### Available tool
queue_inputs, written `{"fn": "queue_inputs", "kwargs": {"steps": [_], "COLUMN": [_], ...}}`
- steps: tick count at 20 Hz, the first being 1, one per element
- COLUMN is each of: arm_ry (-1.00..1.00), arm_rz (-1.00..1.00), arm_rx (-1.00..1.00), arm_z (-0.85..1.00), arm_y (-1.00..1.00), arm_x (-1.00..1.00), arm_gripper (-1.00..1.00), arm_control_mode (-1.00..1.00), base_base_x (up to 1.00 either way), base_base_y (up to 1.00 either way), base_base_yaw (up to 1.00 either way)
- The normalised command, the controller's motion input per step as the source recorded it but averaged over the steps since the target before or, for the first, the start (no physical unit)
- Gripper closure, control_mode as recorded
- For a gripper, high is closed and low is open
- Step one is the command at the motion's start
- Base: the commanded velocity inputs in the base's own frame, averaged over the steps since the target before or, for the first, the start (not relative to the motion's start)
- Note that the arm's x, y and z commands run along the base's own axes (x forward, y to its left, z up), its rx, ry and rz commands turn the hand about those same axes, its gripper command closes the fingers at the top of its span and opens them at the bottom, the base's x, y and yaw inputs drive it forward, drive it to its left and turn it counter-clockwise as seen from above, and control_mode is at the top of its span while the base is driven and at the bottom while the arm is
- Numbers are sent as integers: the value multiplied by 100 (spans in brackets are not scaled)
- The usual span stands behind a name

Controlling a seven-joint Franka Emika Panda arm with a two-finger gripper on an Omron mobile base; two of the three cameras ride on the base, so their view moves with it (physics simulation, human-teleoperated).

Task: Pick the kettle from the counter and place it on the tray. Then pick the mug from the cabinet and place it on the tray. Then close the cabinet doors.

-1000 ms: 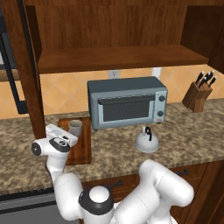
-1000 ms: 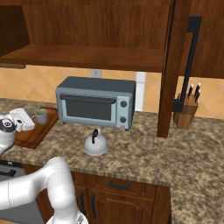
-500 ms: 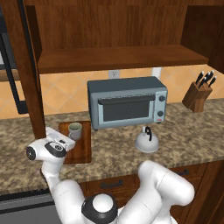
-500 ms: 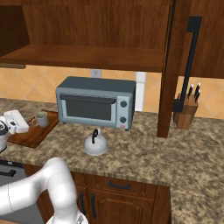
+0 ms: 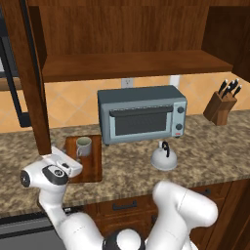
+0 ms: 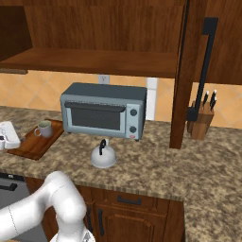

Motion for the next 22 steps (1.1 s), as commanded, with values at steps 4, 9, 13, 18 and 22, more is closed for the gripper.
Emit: {"fn": "queue_inputs", "kwargs": {"steps": [4, 9, 13, 18, 22], "arm_ry": [0, 9, 18, 15, 19], "arm_rz": [-5, -5, -1, 0, 0], "arm_rx": [0, 1, 0, 0, 0], "arm_z": [41, 49, 44, 17, 18], "arm_y": [-21, -39, -60, -76, -84], "arm_x": [-74, -64, -43, -38, -35], "arm_gripper": [-100, -100, -100, -100, -100], "arm_control_mode": [-100, -100, -100, -100, -100], "base_base_x": [0, 0, 0, 0, 0], "base_base_y": [0, 0, 0, 0, 0], "base_base_yaw": [0, 0, 0, 0, 0]}}
